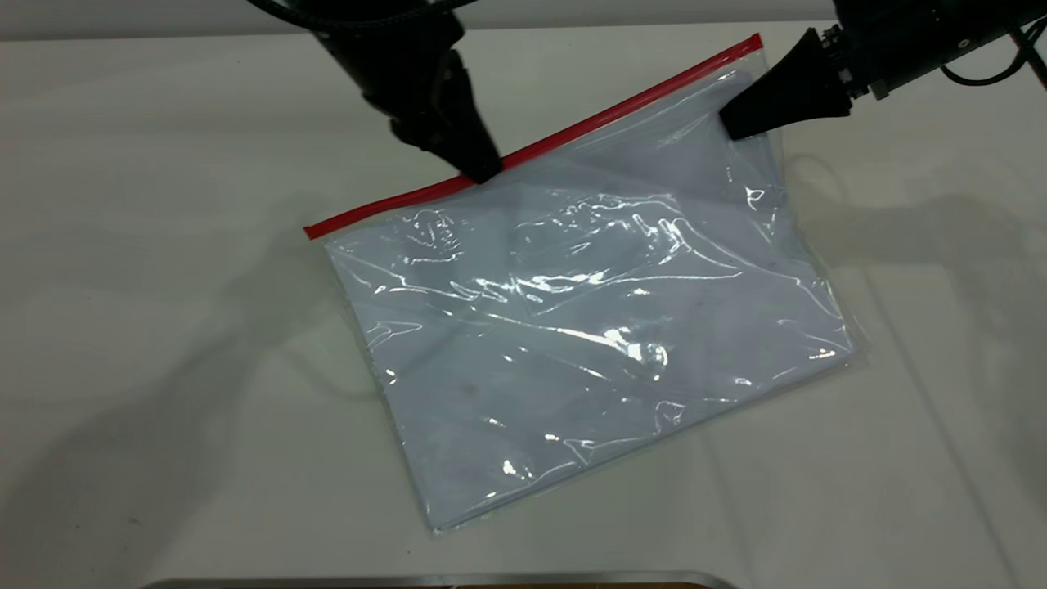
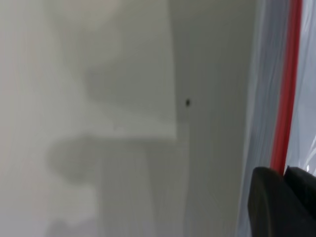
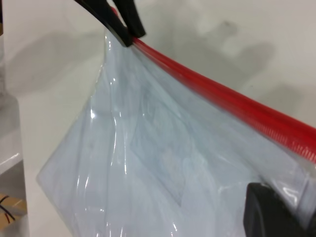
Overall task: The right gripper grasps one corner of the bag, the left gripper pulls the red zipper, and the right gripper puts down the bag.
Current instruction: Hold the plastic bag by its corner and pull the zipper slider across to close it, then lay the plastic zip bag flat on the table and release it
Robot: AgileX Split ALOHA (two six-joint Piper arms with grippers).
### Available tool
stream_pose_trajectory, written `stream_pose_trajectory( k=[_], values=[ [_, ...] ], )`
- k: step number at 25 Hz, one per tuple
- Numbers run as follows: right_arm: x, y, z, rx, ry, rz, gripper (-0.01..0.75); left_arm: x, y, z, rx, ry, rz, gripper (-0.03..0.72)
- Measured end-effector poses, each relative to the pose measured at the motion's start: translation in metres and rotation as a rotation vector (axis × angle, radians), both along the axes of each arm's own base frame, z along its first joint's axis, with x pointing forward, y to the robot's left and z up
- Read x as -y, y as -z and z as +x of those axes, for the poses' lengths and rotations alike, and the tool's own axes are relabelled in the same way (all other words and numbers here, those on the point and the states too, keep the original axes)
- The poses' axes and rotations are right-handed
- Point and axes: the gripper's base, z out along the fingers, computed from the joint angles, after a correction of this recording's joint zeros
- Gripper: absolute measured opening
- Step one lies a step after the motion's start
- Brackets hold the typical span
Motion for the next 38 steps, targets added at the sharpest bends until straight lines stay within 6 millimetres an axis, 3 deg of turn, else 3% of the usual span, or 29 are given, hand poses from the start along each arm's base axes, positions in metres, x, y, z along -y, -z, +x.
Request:
stream_pose_trajectory(
  k=[14,26,28,30,36,38],
  values=[
    [0.008,0.0,0.006,0.006,0.079,-0.011,0.033,-0.048,0.007,0.008,-0.07,-0.059,0.196,0.048],
    [0.009,0.0,0.007,0.008,0.092,-0.012,0.063,-0.057,0.008,0.011,-0.049,-0.052,0.234,0.056],
    [0.009,0.0,0.007,0.01,0.097,-0.013,0.112,-0.057,0.008,0.011,-0.045,-0.054,0.234,0.072],
    [0.01,0.001,0.008,0.012,0.106,-0.017,0.209,-0.059,0.008,0.011,-0.042,-0.047,0.244,0.111],
    [0.015,0.0,0.01,0.016,0.142,-0.026,0.573,-0.059,0.007,0.012,-0.049,-0.071,0.239,0.354],
    [0.016,-0.005,0.013,0.027,0.164,-0.042,0.651,-0.059,0.001,0.012,-0.044,-0.092,0.236,0.434]
  ],
)
